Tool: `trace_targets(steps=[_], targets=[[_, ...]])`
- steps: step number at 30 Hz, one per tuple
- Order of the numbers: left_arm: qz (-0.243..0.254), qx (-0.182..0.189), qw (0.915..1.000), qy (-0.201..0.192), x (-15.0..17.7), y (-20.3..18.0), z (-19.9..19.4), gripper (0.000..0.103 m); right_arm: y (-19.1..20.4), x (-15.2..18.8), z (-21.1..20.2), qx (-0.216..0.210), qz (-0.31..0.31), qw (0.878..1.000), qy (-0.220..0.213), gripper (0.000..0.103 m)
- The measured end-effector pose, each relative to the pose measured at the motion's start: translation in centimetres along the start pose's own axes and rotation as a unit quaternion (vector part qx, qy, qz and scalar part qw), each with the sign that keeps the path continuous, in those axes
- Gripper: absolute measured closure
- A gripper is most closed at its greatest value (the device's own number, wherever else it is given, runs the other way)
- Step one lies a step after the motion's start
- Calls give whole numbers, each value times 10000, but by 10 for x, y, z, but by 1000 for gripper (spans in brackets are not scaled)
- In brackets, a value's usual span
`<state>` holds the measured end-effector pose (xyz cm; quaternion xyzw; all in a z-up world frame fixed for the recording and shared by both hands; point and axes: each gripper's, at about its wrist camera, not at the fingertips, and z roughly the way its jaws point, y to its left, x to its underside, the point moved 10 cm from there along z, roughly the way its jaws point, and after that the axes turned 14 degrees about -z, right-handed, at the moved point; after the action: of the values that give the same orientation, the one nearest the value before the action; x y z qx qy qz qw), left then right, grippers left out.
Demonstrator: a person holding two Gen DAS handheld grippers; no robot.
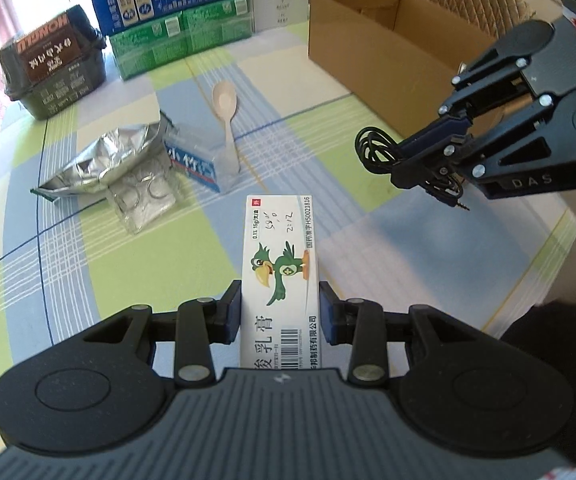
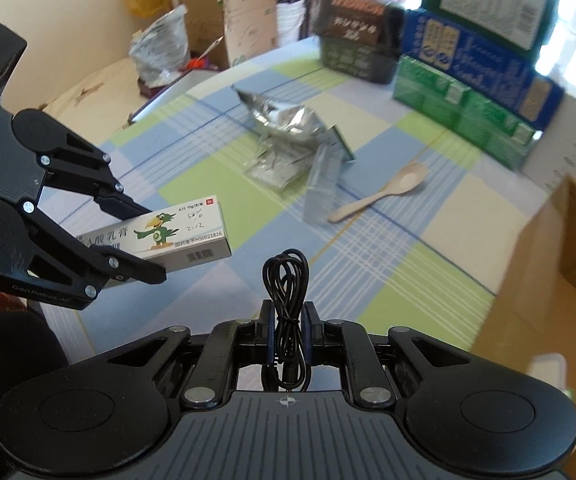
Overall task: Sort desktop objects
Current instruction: 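Carry the ointment box and cable to the cardboard box and release both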
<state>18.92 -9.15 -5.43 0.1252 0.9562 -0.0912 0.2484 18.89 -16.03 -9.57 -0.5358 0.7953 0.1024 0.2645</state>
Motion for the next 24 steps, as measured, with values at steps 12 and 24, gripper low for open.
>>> trace_targets(steps=[12, 24], targets=[[226, 20, 9994, -242, -27, -65, -29, 70, -29, 17, -69, 411, 381, 9981, -265, 93], [535, 329, 9969, -482, -67, -147, -33, 70, -88, 57, -138, 1010, 889, 9905, -300, 93]])
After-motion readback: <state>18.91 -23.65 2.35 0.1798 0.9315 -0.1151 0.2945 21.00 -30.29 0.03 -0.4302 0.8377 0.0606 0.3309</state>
